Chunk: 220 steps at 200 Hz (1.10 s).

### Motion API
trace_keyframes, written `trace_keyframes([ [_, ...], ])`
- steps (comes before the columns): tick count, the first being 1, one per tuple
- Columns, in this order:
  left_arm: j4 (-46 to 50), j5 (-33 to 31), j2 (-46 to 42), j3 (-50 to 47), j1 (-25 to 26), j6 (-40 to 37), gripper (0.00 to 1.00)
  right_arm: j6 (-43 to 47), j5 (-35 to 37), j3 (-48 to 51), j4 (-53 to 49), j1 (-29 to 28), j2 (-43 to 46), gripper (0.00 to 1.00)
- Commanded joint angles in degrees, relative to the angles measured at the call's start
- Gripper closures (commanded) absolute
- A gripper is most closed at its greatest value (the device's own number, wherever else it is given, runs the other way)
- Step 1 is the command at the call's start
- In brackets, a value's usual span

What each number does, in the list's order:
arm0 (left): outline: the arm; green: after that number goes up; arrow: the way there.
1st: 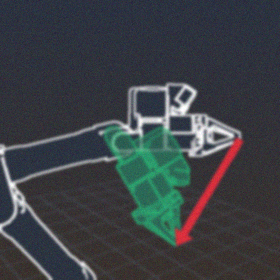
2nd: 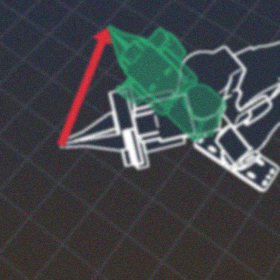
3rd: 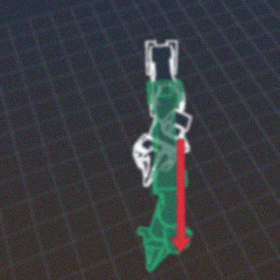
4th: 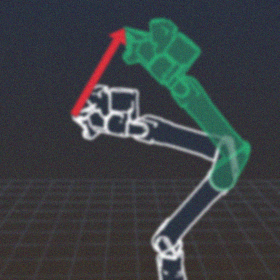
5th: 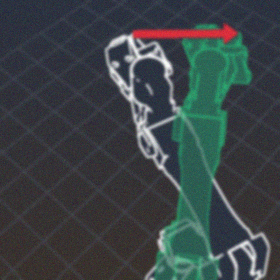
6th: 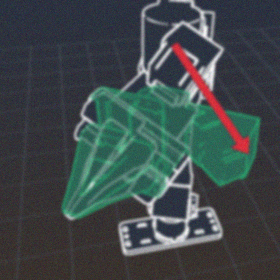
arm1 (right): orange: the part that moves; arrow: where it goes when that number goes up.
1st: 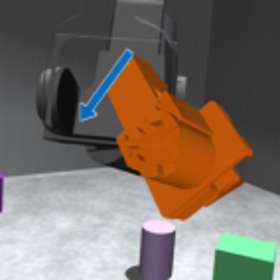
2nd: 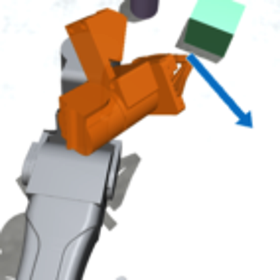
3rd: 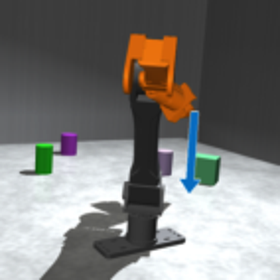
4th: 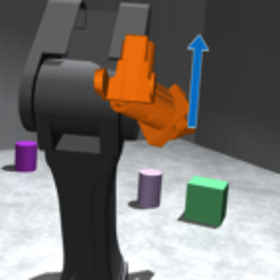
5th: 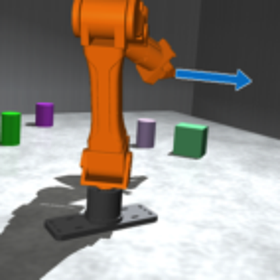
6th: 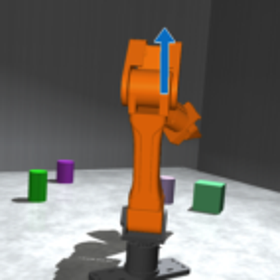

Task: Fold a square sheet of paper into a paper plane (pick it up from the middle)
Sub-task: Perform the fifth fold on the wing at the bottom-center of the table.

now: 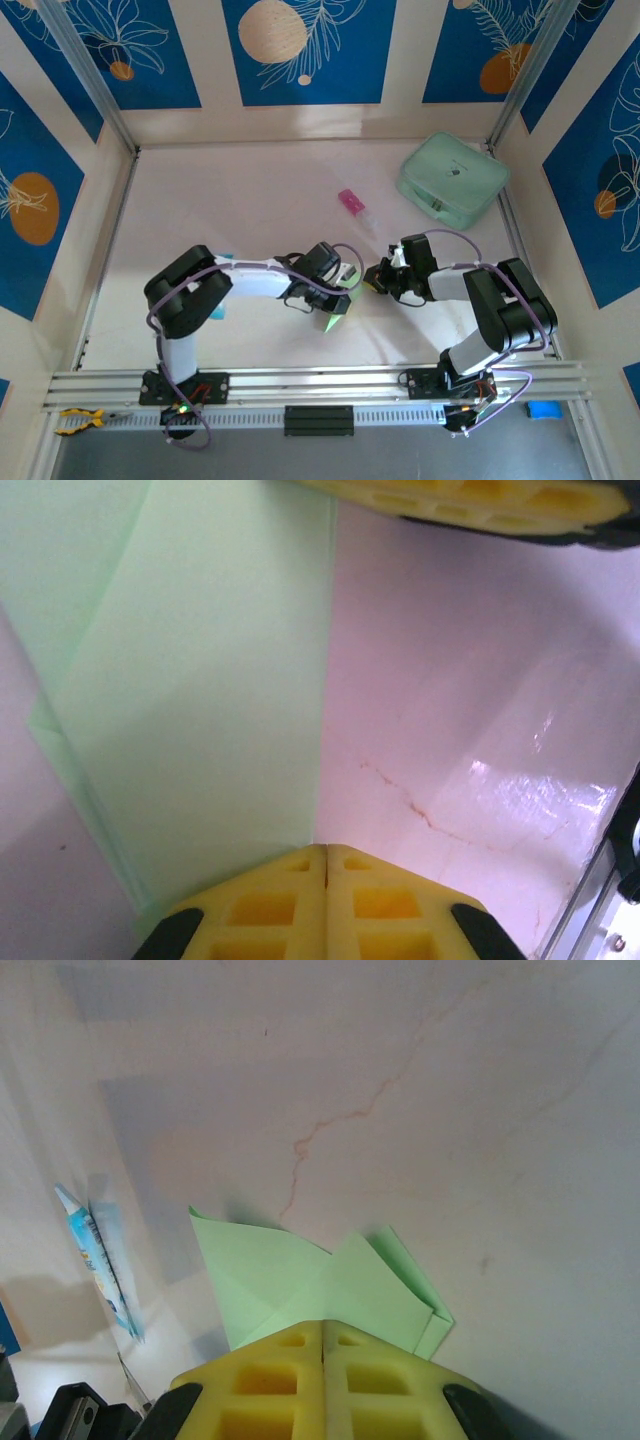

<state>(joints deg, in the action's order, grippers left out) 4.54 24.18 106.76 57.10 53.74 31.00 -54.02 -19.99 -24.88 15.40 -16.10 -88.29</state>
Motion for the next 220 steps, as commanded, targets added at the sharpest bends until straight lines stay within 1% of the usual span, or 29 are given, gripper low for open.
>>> trace_keyframes([
  [1,7.25,-0.95,-1.94,-0.97,0.32,-3.65,0.92,1.36,3.29,1.54,-4.76,0.84,-0.96,1.00],
  [32,10.22,-2.35,-3.71,-1.37,0.40,-5.84,0.91,1.24,3.30,1.63,-4.87,0.87,-0.85,1.00],
  [51,8.73,-3.35,-6.83,-2.66,0.40,-5.35,0.88,1.17,3.01,1.65,-4.76,0.87,-0.85,1.00],
  [64,7.49,-2.94,-8.86,-2.40,0.36,-4.22,0.86,1.19,2.94,1.55,-4.79,0.88,-0.77,1.00],
  [78,6.58,-1.27,-10.27,-1.45,0.41,-2.99,0.86,1.28,2.89,1.36,-5.19,0.89,-0.75,1.00],
  [97,3.73,2.69,-10.45,-0.88,0.45,-1.03,0.90,1.20,2.85,1.52,-4.98,0.82,-0.84,1.00],
  [118,1.75,6.69,-8.16,-0.17,0.87,0.00,0.93,1.22,2.76,1.67,-5.02,0.88,-0.83,1.00],
  [141,2.58,7.79,-5.21,1.11,1.93,-0.51,0.94,1.23,2.66,1.60,-5.02,0.86,-0.83,1.00],
  [150,3.11,6.83,-4.42,1.41,2.26,-0.72,0.94,1.25,2.60,1.75,-4.98,0.83,-0.83,1.00],
  [183,7.16,-0.39,-1.82,1.76,2.49,-1.96,0.97,1.33,2.41,2.07,-4.58,0.86,-0.85,1.00],
  [220,6.55,-2.34,-0.68,-1.41,2.51,-2.06,0.98,1.66,2.17,2.41,-4.50,0.95,-0.74,1.00],
])
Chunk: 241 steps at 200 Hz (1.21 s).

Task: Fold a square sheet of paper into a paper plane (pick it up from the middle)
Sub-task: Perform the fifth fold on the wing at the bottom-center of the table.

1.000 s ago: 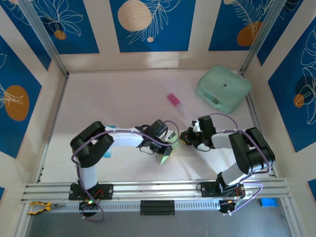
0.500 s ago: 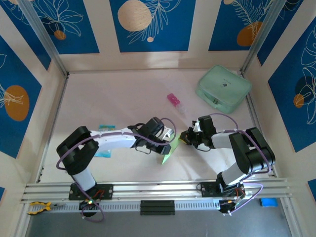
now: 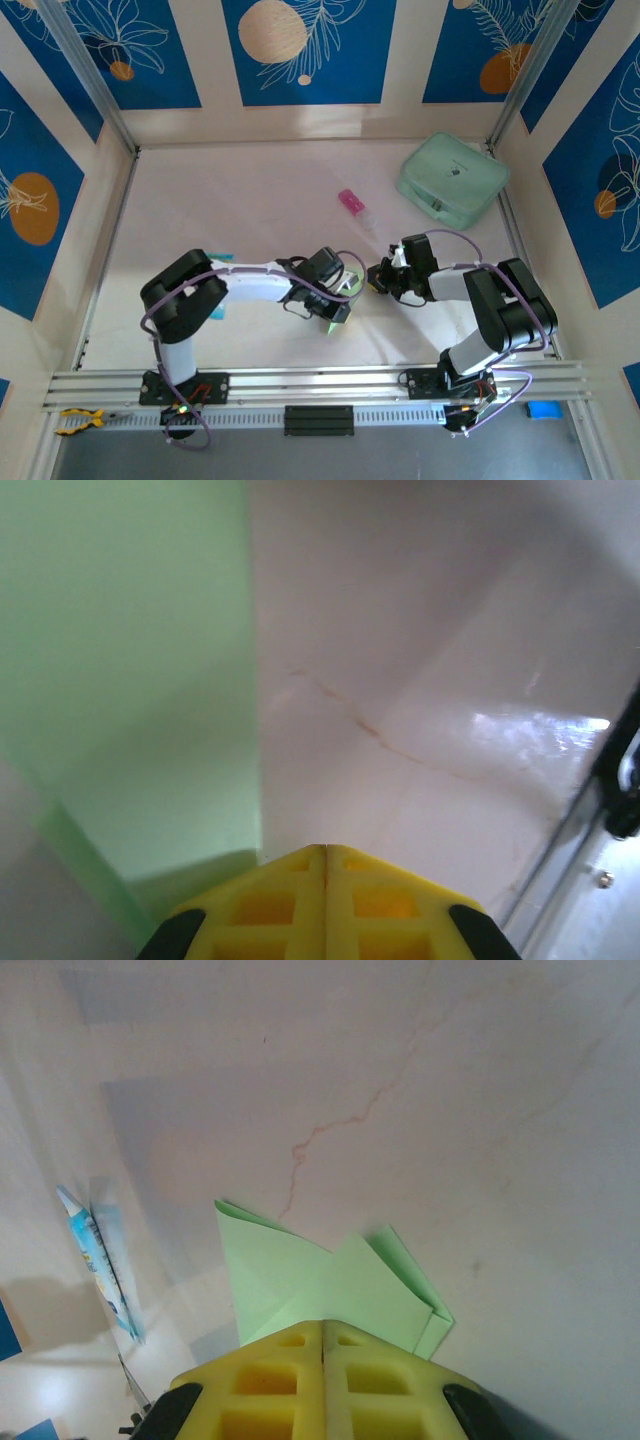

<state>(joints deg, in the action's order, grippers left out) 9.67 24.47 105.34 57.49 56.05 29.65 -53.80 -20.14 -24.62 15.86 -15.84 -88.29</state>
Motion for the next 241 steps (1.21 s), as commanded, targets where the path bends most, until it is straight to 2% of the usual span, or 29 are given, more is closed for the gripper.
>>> trace_keyframes([
  [1,1.36,-2.65,0.70,-1.88,0.20,-0.67,0.98,1.43,2.35,2.13,-4.96,0.66,-0.74,1.00],
  [72,-3.74,-0.24,-1.92,-7.92,-0.05,2.17,0.98,1.77,2.04,2.06,-5.21,0.95,-0.75,1.00],
  [119,-6.52,1.65,-7.78,-11.05,-0.32,3.90,0.95,2.19,1.31,1.83,-5.13,1.13,-0.92,1.00],
  [127,-6.68,0.34,-10.02,-11.68,-0.33,4.03,0.96,2.52,0.33,1.62,-4.67,1.09,-0.96,1.00],
  [136,-7.22,-5.54,-13.81,-13.60,-0.33,5.38,0.96,3.26,-1.19,1.22,-4.17,1.09,-1.16,1.00],
  [148,-9.98,-11.92,-19.24,-17.70,-1.01,7.48,0.89,4.27,-2.59,0.22,-4.40,1.13,-1.39,1.00],
  [156,-10.73,-13.19,-21.60,-19.52,-2.35,8.42,0.87,4.73,-3.44,-0.33,-4.34,1.12,-1.32,1.00],
  [183,-10.96,-9.56,-23.99,-20.87,-6.48,8.50,0.87,6.49,-6.50,-2.80,-4.33,0.81,-1.06,0.99],
  [215,-11.71,-7.72,-21.67,-19.80,-7.17,9.05,0.84,7.82,-8.39,-5.23,-5.81,-0.47,-0.14,0.96],
  [241,-14.35,-5.68,-19.00,-19.79,-7.62,11.10,0.82,7.98,-5.80,-5.31,-9.53,-1.89,3.69,0.91],
])
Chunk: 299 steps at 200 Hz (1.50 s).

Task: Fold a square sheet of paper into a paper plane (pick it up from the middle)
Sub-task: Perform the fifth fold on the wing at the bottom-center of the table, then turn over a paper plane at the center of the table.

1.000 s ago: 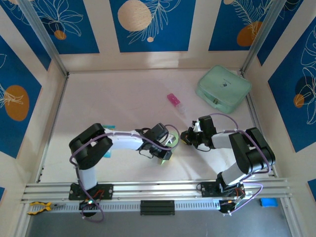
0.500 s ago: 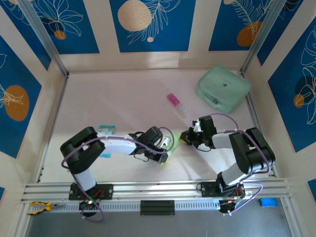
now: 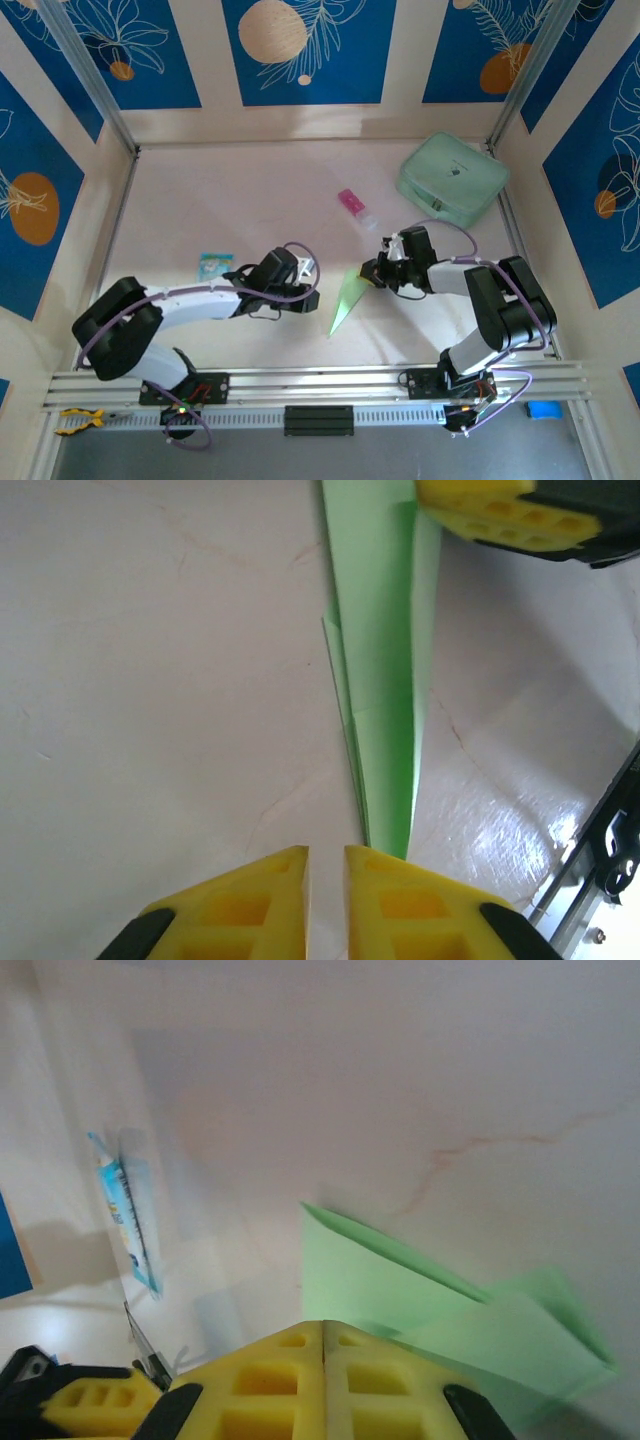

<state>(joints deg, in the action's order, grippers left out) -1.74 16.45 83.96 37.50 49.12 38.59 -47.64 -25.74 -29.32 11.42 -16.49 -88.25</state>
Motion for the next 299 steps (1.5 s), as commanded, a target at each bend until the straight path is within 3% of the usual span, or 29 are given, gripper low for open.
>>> trace_keyframes([
  [1,-3.02,2.48,2.54,0.25,-0.74,2.18,0.82,1.79,-0.07,-0.59,-5.31,-1.29,3.84,0.90],
  [117,-9.87,12.06,11.49,2.58,-2.73,4.66,0.78,-7.75,9.44,8.39,-12.96,-6.88,22.44,0.68],
  [168,-12.05,14.84,13.94,2.92,-2.63,6.30,0.77,-9.55,4.63,10.48,-5.84,-8.11,20.46,0.66],
  [299,-14.78,19.85,18.70,5.02,-1.77,7.81,0.79,-8.71,5.94,9.33,-8.56,-10.04,14.69,0.73],
])
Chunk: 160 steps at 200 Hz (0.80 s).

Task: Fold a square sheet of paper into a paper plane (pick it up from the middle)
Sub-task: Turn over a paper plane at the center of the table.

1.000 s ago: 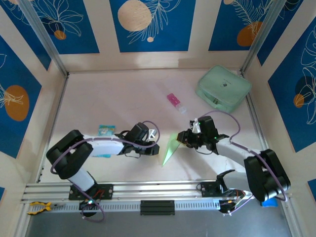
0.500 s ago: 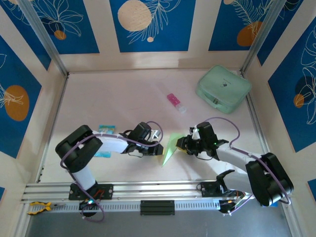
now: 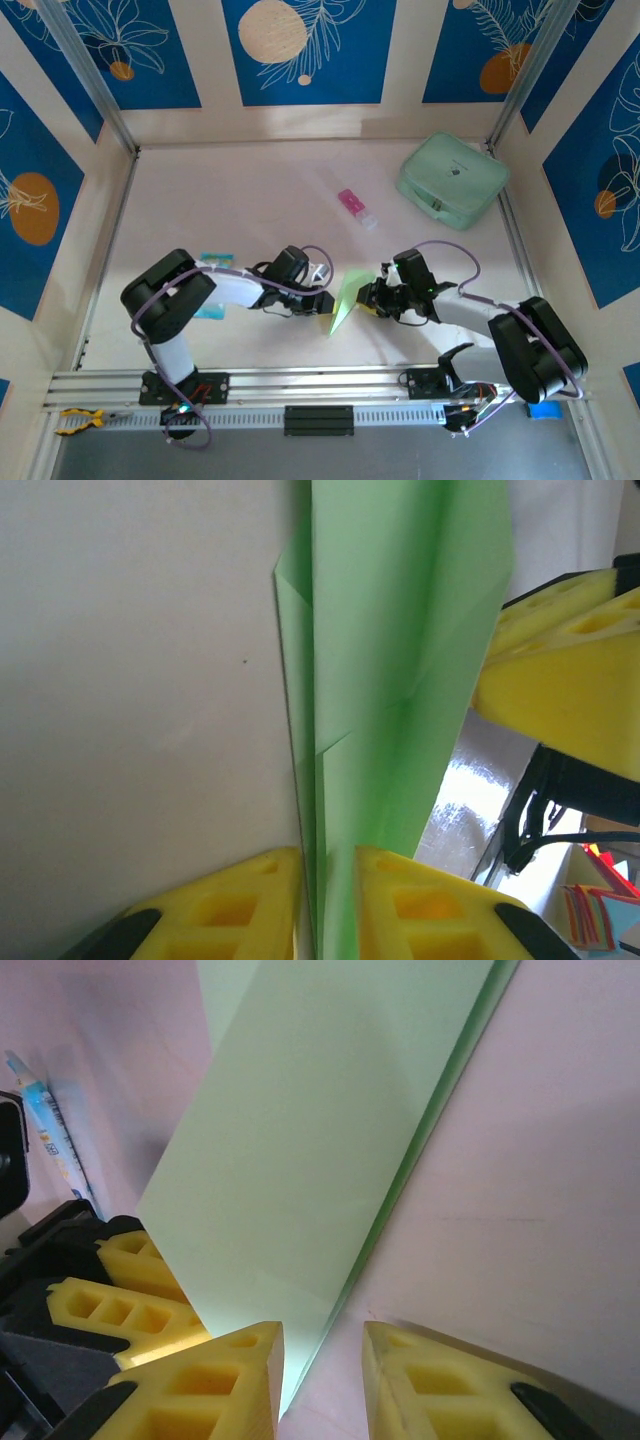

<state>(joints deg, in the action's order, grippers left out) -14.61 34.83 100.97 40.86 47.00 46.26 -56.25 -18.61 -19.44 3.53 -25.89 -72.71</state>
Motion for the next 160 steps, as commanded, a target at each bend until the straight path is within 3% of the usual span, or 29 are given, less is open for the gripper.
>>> trace_keyframes([
  [1,-1.91,1.52,1.74,1.67,0.36,0.14,0.79,-0.14,-1.17,-0.57,-0.65,-0.65,-0.85,0.73],
  [63,-1.96,2.15,2.74,3.24,1.07,0.13,0.79,0.04,-1.25,-1.03,-0.83,-1.20,-2.88,0.78],
  [160,-5.25,4.71,4.32,3.95,1.77,1.16,0.79,-0.22,-1.54,-1.04,-0.22,-1.75,-3.37,0.79],
])
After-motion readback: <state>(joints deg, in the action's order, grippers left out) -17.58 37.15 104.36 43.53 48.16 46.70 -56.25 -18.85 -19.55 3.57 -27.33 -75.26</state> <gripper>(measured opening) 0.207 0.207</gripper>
